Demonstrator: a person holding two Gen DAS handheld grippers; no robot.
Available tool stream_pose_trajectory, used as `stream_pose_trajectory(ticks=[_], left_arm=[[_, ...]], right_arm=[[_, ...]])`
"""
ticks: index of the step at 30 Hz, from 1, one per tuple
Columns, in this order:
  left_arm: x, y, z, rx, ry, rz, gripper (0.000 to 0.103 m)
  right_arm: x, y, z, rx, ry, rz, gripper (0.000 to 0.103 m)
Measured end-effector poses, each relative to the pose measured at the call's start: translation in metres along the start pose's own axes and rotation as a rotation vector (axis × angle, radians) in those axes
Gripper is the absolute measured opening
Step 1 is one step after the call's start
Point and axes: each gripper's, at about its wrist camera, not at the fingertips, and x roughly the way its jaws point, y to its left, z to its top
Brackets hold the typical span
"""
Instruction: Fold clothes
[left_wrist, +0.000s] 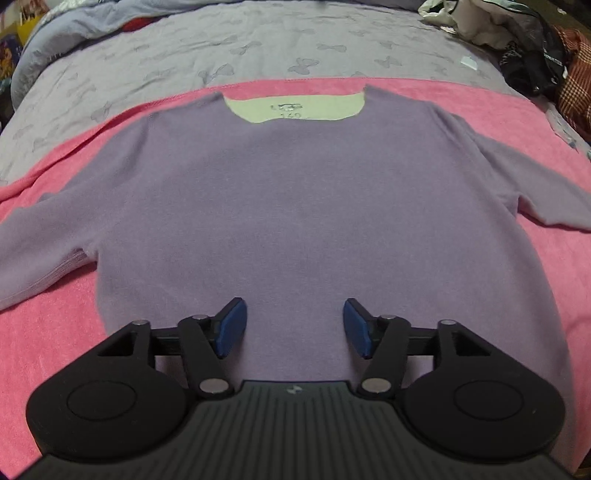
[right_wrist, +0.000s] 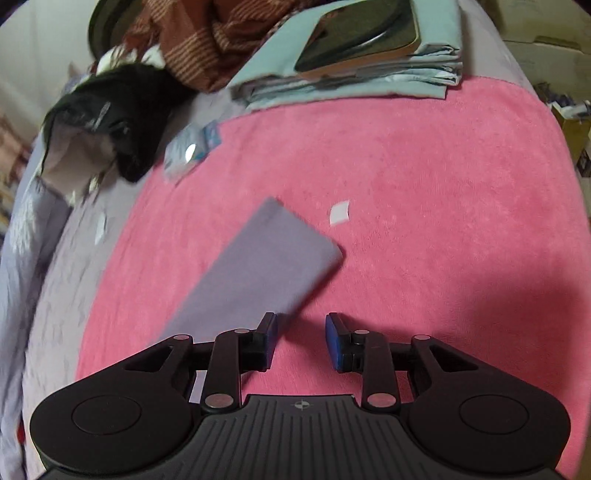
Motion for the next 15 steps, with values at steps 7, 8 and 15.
stream_pose_trajectory(ticks=[7,8,15], left_arm=[[0.006,-0.005,-0.004,-0.012,0.015,0.011,0.072],[0.005,-0.005,-0.004,-0.018,0.015,0.011,0.072],[-0.016,0.016,-0.012,-0.189,-0.053,0.043,0.071]], right_arm=[[0.02,0.003,0.016,0.036,-0.054,-0.025,0.017],[0.021,0.002,0.019,0.049,-0.043,-0.022,0.005],[-0.027,0.061,0.022,-0.133,0.004,0.2,0.004]])
